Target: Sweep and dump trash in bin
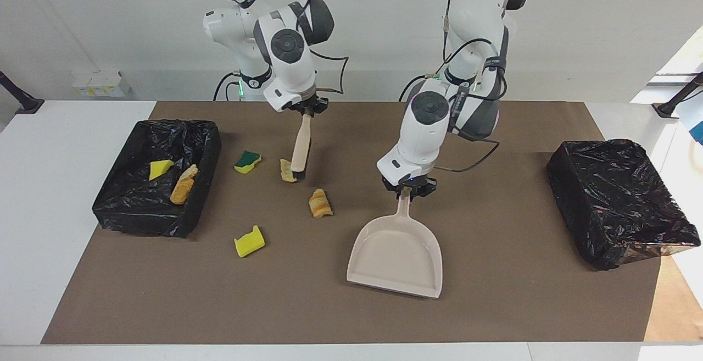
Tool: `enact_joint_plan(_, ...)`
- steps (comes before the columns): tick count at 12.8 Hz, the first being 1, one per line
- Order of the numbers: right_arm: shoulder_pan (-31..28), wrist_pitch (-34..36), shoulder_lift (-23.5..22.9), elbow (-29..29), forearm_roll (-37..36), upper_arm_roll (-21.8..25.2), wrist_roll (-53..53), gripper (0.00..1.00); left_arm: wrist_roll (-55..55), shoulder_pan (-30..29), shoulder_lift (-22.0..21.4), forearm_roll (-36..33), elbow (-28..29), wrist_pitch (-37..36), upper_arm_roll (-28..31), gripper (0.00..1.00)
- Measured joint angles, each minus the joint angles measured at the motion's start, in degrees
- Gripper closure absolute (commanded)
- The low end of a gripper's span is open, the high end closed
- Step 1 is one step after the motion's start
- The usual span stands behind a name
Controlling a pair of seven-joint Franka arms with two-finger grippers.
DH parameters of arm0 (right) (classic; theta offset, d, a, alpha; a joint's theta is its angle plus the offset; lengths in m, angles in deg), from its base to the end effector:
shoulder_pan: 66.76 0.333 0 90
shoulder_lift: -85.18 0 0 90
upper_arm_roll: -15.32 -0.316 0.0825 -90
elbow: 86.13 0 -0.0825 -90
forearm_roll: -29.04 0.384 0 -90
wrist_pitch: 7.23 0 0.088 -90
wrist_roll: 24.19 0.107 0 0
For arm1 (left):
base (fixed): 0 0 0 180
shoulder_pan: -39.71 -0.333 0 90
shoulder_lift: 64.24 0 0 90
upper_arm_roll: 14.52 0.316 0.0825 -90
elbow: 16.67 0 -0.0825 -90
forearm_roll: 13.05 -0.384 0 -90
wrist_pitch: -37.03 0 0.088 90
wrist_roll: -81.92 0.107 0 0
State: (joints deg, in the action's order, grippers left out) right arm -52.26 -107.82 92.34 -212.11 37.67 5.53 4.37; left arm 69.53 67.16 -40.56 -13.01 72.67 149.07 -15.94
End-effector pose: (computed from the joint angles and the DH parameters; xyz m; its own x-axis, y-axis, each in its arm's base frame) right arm 0.4219 0.2063 0.4146 0.9347 -0.1323 -0.3300 -0.1212 -0.9912 0.0540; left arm 0.5915 -0.3237 0.4066 0.9594 -0.2815 -0.0189 -0.2814 -0.9596 0.0067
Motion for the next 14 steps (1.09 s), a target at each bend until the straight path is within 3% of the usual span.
enact_joint_plan(5,-2.21,2.04,-0.02,-0.32,-8.93,-0.03,0.03,1.0,11.02,-5.82,-5.19,0.09,0.03,-7.06,0.08,1.0)
enact_joint_plan(10,-4.31,5.33,0.99,-1.37,-16.24,0.0,0.08,1.0,35.02,-11.81,-8.06,0.08,0.31,-16.83,0.24,1.0)
enact_joint_plan(14,-4.31,3.19,6.12,-9.0,-17.14,-0.16,0.08,1.0,52.07,-12.8,-9.97,-1.9,4.51,-18.09,0.27,1.0)
